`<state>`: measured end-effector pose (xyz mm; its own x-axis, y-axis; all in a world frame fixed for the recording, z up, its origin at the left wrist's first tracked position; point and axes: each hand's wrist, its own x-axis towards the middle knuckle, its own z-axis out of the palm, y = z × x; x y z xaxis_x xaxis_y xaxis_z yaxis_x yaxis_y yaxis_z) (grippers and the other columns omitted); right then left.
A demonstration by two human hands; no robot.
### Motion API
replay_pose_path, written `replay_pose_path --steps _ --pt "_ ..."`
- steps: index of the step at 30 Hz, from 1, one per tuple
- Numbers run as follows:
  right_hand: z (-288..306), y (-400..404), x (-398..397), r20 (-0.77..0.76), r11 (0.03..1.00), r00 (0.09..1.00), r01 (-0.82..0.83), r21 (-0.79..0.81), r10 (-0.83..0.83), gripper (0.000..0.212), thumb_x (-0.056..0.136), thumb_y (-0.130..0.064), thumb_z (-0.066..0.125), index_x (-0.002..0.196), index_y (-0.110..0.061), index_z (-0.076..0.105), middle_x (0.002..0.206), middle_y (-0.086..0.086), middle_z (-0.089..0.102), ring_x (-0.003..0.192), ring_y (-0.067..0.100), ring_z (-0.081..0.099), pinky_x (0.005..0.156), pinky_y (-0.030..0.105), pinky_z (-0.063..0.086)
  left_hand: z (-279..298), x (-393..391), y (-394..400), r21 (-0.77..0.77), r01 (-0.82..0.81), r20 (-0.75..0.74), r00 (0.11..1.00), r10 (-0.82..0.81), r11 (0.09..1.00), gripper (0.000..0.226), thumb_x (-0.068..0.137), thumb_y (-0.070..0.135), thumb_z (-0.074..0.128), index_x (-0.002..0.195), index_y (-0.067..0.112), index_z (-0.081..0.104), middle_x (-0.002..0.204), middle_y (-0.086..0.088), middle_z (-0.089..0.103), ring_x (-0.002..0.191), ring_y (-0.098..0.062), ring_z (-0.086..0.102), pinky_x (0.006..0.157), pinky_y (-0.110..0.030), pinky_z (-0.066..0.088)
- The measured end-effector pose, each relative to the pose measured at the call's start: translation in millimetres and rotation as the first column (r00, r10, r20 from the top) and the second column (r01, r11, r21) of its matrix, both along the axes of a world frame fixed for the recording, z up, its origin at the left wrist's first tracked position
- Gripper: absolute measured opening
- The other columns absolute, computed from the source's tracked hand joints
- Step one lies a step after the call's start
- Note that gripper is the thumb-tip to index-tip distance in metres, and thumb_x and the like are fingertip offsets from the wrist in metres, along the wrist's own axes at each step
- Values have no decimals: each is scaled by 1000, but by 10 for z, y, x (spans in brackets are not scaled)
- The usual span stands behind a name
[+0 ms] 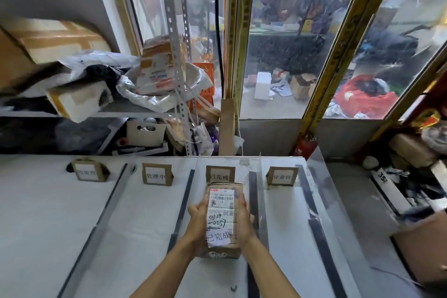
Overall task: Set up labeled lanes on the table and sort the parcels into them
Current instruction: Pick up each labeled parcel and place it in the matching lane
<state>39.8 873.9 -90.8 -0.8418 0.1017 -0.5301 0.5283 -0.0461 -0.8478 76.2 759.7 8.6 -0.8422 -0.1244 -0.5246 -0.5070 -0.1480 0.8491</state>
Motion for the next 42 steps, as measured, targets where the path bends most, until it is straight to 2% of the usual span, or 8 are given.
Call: replay_pose_path --steps 5,10,15,19,22,24,31,42 --pt "642 -62 250 19 1000 1000 3 13 -4 102 55 -110 27 138 -52 38 147 4 36 136 32 44 112 59 44 -73 51 28 -61 19 31 999 -17 998 50 108 42 37 134 -1 36 91 -6 55 57 -4 71 51 -20 56" --pt "764 -38 265 9 998 1000 2 63 -3 86 88 -87 29 157 -37 29 158 11 26 139 36 42 113 58 43 0 82 17 -102 41 56 998 -35 994 42 108 42 35 129 6 29 94 -9 62 58 -6 71 51 -22 55" --pt "836 -117 332 -86 970 993 -57 237 79 75 90 -79 26 157 -47 23 159 8 22 133 35 49 105 57 51 132 185 -30 -112 48 72 997 -41 993 40 108 45 37 138 19 32 106 -2 66 84 -12 70 57 -23 56" --pt "975 -273 426 -155 889 977 -59 453 144 66 103 -65 29 162 -36 19 166 1 9 146 33 30 119 56 32 314 344 -153 -189 78 -14 997 -82 979 66 103 58 36 157 25 22 148 0 49 122 -16 54 101 -32 49" --pt "1134 -481 542 -231 861 958 -33 507 173 88 91 -80 24 163 -32 14 166 -6 3 150 33 24 120 60 29 556 546 -281 -175 70 -118 989 -91 982 54 107 51 32 155 28 28 137 12 43 118 -3 42 81 -6 40" --pt "1247 -686 659 -256 848 943 -49 528 213 92 85 -85 20 163 -36 10 168 -8 -6 154 35 16 122 61 25 670 711 -431 -204 50 -218 971 -95 978 55 106 57 31 155 31 33 150 13 42 131 -1 40 100 -11 37" --pt "1687 -1757 1345 -400 792 809 -126 597 431 74 103 -64 32 164 -30 9 170 1 -15 158 24 -7 127 52 8 1108 1564 -1561 -315 -134 -505 862 -47 940 58 99 54 33 149 28 46 156 13 43 140 5 38 112 -14 30" --pt "2157 -4277 3052 -452 687 560 -328 648 694 67 106 -55 38 163 -30 15 170 3 -9 158 24 -9 128 52 7 1281 3745 -4284 -424 -512 -546 803 240 747 53 103 53 37 150 29 45 157 13 41 143 2 36 113 -10 26"
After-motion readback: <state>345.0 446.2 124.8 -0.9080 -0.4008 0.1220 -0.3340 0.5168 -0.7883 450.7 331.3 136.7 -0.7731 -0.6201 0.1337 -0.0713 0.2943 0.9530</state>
